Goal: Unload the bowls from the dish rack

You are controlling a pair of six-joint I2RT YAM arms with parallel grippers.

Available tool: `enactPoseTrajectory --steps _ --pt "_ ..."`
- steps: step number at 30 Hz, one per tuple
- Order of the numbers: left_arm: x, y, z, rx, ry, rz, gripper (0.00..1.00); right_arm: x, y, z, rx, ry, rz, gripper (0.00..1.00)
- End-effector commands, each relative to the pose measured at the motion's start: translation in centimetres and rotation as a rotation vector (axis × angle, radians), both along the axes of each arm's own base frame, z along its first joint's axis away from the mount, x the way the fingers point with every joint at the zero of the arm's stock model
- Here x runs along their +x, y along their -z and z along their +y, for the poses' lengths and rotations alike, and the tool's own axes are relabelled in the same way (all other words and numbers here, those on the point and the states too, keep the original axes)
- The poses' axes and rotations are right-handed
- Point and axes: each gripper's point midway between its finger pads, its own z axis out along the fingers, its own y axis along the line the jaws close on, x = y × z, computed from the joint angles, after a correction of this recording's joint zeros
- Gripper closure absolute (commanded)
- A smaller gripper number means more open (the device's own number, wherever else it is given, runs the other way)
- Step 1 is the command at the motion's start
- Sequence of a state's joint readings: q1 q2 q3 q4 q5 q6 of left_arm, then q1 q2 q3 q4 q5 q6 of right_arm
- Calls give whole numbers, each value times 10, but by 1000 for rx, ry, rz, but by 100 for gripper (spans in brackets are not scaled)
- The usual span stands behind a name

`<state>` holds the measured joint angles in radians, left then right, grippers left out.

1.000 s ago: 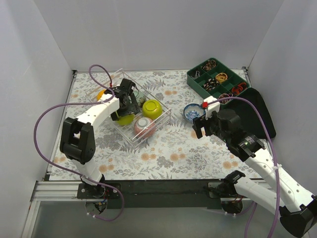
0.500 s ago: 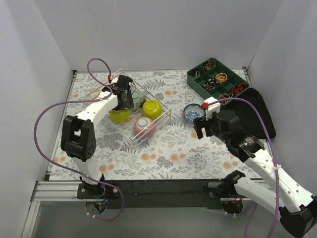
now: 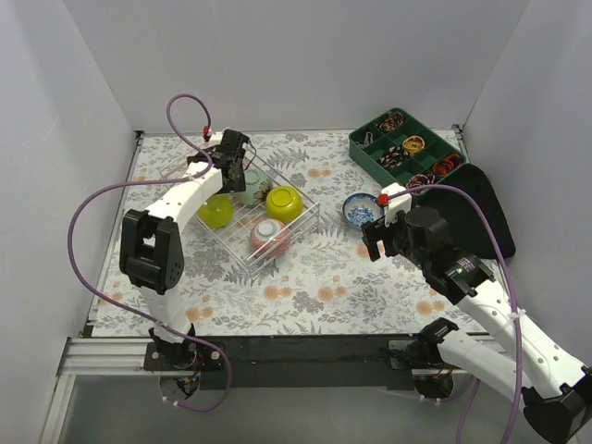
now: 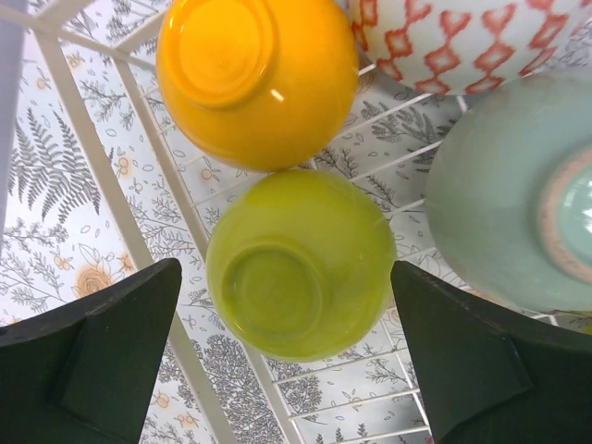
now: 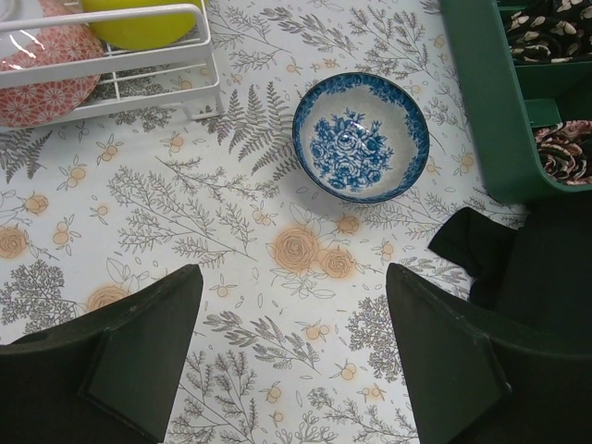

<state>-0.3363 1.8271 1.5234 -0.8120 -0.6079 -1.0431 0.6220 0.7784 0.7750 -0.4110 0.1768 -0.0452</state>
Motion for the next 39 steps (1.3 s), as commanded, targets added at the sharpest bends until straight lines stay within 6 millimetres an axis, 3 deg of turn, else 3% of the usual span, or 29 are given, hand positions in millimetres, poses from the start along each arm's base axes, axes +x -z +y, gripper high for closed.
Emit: enactPoseTrajectory --steps 1,4,8,20,30,39 --pt "-8 -32 -14 75 50 -34 2 0 -3 -1 11 -3 -25 12" --pt "-15 -29 -22 121 71 -11 2 -1 0 0 12 -8 -21 12" --pt "-18 -19 -18 174 49 24 2 -2 2 -1 7 -9 -17 12" --pt "-11 20 -23 260 13 62 2 -1 5 -1 -29 -34 -28 12" --pt "-27 59 -13 376 -10 162 2 -1 11 0 -46 -52 -21 12" --pt "-38 76 -4 438 -22 211 2 -1 16 0 -54 -57 -13 12"
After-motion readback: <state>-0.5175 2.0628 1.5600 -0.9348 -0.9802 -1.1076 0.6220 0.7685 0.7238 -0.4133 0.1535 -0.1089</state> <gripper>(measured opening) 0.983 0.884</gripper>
